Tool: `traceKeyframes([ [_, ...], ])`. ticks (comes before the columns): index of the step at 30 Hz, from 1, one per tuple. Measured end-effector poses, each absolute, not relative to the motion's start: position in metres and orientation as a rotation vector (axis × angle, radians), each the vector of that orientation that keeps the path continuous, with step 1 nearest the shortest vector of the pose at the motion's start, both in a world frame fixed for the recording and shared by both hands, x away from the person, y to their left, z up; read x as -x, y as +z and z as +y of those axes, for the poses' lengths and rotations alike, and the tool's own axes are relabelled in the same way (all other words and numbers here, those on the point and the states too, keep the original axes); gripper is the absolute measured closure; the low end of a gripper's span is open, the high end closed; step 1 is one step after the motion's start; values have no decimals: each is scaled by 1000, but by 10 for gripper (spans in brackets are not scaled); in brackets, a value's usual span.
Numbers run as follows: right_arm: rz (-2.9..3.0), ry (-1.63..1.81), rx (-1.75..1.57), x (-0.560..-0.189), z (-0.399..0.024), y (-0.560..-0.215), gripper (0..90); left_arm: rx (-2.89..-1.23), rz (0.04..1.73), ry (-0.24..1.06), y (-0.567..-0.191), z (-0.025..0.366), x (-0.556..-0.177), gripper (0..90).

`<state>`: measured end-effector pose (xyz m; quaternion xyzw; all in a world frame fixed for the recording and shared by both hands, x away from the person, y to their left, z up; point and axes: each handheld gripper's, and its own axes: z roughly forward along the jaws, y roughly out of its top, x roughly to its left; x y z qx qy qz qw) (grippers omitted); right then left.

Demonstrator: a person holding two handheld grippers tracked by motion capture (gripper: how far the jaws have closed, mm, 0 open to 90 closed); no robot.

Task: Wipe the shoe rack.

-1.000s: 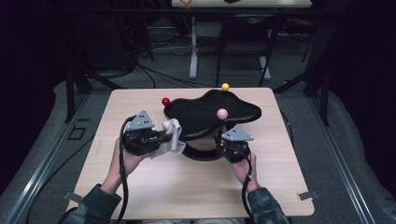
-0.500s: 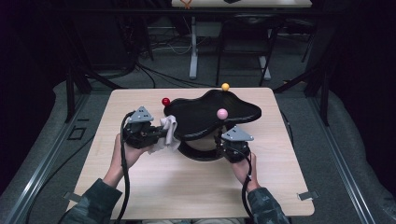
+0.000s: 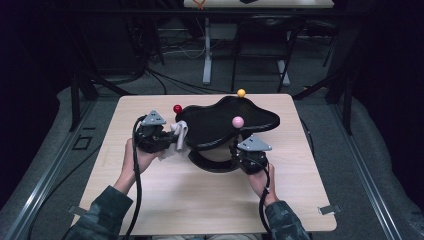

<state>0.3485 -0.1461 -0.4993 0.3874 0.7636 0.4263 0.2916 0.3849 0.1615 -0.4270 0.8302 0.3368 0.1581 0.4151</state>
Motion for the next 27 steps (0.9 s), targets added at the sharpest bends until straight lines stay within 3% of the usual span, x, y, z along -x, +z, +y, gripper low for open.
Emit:
traceKeyframes([
  [27, 2028, 1130, -1026, -348, -146, -500, 743, -2079, 1058, 463, -467, 174, -448, 814],
])
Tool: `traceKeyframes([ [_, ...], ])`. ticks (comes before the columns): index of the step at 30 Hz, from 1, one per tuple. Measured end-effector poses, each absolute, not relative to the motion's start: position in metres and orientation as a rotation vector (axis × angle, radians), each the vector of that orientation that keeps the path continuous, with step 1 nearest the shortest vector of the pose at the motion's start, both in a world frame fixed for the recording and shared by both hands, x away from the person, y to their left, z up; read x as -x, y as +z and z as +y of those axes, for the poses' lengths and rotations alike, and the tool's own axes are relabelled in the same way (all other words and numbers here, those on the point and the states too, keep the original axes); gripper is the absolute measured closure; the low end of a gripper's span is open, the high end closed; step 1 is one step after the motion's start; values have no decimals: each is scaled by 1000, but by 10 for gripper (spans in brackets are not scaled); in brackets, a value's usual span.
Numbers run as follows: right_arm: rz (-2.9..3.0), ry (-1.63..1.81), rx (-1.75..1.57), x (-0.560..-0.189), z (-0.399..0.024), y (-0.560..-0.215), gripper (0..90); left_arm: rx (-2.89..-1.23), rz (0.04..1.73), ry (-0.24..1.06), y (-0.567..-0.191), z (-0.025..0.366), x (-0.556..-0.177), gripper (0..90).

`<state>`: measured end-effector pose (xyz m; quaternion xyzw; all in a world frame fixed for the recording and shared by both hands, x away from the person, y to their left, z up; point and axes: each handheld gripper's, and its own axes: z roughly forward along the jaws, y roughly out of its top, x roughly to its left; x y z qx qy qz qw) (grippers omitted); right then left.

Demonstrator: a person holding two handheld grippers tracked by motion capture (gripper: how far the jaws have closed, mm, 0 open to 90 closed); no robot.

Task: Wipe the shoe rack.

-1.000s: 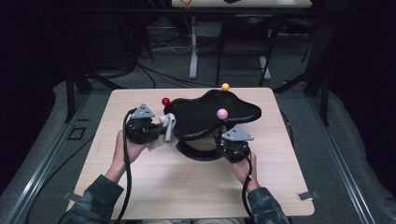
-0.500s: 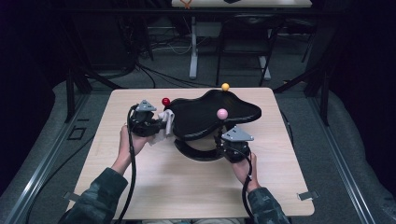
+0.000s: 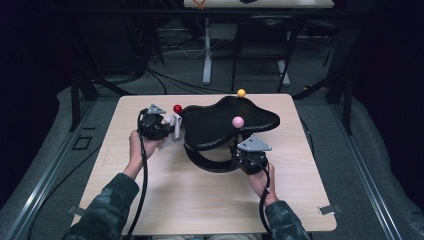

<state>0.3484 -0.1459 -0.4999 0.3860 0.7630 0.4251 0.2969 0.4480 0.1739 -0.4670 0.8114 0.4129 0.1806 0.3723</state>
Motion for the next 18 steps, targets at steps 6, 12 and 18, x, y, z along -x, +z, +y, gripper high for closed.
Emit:
traceKeyframes([
  [6, 2029, 1131, -1028, -348, -146, -500, 744, -2073, 1099, 474, -476, 176, -457, 814],
  [12, 2041, 1149, -1027, -349, -148, -500, 745, -2045, 1153, 516, -485, 179, -464, 813],
  [18, 2046, 1152, -1018, -349, -149, -500, 745, -2036, 1179, 536, -497, 179, -473, 813],
])
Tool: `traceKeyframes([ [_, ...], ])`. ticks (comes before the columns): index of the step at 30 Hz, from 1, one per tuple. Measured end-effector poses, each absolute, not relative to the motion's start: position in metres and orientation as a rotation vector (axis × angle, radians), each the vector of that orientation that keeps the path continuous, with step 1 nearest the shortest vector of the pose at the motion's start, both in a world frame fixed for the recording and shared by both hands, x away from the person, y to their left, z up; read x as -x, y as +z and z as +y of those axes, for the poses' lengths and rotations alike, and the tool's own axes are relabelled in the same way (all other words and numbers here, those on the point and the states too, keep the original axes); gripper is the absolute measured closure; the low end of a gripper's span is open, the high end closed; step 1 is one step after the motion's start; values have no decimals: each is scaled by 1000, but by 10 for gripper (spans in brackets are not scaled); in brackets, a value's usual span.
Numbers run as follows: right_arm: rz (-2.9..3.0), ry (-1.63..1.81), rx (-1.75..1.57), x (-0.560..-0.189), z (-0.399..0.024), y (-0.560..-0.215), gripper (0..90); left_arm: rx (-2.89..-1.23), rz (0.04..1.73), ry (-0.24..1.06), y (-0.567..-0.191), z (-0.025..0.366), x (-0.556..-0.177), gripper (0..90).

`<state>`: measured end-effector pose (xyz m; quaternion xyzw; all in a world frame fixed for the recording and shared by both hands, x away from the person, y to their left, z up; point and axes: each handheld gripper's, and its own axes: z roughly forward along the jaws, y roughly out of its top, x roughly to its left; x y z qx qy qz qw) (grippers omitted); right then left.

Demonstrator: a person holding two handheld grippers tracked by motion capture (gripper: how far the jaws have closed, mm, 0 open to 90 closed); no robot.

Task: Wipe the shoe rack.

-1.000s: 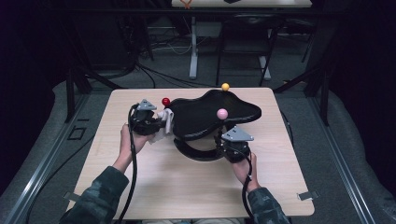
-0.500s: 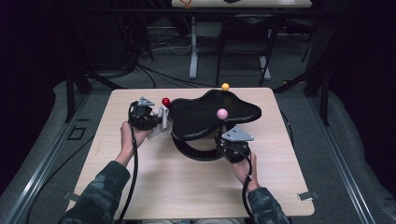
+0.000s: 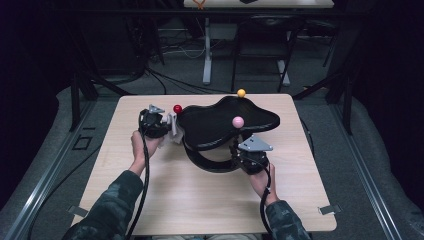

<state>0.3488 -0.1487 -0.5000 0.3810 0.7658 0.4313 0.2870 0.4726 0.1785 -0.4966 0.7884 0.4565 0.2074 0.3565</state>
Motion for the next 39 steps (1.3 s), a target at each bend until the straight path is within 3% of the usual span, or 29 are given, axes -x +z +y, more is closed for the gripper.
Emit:
traceKeyframes([
  [14, 2062, 1167, -1003, -350, -153, -500, 747, -2039, 1211, 515, -523, 177, -480, 811],
  [39, 2139, 1216, -924, -347, -173, -499, 747, -2065, 1151, 470, -539, 168, -471, 810],
])
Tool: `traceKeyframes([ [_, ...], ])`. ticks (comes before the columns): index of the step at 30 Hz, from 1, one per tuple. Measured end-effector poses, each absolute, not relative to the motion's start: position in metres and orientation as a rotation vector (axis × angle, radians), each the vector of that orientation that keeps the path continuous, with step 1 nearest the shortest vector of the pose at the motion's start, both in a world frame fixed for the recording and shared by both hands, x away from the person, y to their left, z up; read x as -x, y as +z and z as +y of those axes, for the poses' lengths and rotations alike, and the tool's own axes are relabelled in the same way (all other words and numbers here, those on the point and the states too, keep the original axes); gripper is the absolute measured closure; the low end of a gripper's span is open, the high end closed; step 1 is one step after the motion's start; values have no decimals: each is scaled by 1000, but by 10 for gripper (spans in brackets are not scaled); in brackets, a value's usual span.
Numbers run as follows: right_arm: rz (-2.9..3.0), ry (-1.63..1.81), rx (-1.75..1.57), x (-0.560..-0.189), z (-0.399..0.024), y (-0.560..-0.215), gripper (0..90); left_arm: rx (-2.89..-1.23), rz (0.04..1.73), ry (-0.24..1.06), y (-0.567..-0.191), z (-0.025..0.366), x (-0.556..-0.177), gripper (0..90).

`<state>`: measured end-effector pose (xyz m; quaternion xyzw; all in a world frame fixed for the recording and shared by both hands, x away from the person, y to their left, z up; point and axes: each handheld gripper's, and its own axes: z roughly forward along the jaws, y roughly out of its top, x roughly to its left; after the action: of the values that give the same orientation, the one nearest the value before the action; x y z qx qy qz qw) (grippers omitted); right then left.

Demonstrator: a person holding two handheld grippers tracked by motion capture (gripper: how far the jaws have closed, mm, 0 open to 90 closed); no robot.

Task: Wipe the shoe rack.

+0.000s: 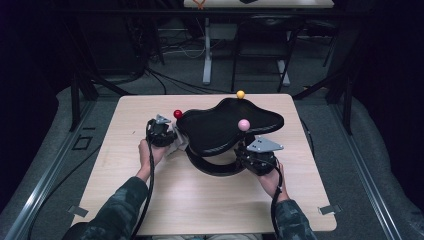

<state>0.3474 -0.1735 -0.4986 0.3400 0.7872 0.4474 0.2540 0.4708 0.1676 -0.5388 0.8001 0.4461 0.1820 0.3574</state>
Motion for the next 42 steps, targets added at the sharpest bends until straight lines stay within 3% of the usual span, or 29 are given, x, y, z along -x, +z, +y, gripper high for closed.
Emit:
traceKeyframes([
  [11, 2141, 1195, -927, -346, -173, -498, 747, -2129, 1202, 369, -558, 166, -476, 810],
  [32, 2132, 1198, -913, -349, -166, -500, 748, -2051, 1163, 424, -533, 176, -471, 811],
  [42, 2125, 1207, -903, -352, -156, -501, 748, -2044, 1191, 386, -548, 170, -473, 810],
])
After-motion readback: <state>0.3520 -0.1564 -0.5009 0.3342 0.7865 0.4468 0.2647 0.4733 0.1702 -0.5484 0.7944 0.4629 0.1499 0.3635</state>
